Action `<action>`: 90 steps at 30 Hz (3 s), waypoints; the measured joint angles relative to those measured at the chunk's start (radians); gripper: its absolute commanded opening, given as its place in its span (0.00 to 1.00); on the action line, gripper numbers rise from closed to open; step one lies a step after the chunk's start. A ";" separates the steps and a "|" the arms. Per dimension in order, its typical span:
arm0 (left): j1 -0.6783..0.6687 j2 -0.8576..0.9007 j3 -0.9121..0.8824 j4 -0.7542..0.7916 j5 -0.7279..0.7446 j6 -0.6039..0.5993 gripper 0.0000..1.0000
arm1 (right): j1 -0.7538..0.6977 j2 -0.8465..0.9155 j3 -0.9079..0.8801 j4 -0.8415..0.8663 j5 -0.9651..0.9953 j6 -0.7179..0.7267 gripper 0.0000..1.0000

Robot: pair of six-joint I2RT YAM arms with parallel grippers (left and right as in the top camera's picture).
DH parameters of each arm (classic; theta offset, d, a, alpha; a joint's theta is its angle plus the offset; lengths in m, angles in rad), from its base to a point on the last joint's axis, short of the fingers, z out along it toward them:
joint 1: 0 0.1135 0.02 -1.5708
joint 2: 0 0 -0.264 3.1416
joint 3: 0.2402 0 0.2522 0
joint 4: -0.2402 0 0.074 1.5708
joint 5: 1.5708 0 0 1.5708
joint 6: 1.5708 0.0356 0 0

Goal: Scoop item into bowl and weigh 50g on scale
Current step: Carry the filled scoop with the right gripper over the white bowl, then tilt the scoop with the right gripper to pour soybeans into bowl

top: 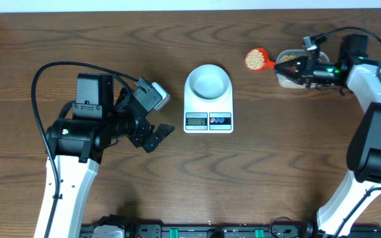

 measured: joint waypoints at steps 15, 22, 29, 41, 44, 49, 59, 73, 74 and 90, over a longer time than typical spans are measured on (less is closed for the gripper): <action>0.000 0.000 0.000 0.000 0.000 0.000 0.98 | 0.166 0.000 -0.001 0.099 0.006 0.044 0.01; 0.000 0.000 0.000 0.000 0.000 0.000 0.98 | 0.210 0.000 -0.001 0.115 0.063 0.023 0.01; 0.000 0.000 0.000 0.000 0.000 0.000 0.98 | 0.244 0.000 -0.001 0.115 0.149 -0.019 0.01; 0.000 0.000 0.000 0.000 0.000 0.000 0.98 | 0.262 0.000 -0.001 0.115 0.207 -0.163 0.01; 0.000 0.000 0.000 0.000 0.000 0.000 0.98 | 0.262 0.000 -0.001 0.115 0.210 -0.180 0.01; 0.000 0.000 0.000 0.000 0.000 0.000 0.98 | 0.263 0.000 -0.001 0.115 0.211 -0.208 0.01; 0.000 0.000 0.000 0.000 0.000 0.000 0.98 | 0.276 0.000 -0.001 0.114 0.222 -0.262 0.01; 0.000 0.000 0.000 0.000 0.000 0.000 0.98 | 0.318 0.000 -0.001 0.115 0.301 -0.363 0.01; 0.000 0.000 0.000 0.000 0.000 0.000 0.98 | 0.318 0.000 -0.001 0.116 0.302 -0.367 0.01; 0.000 0.000 0.000 0.000 0.000 0.000 0.98 | 0.322 -0.014 -0.001 0.117 0.383 -0.409 0.01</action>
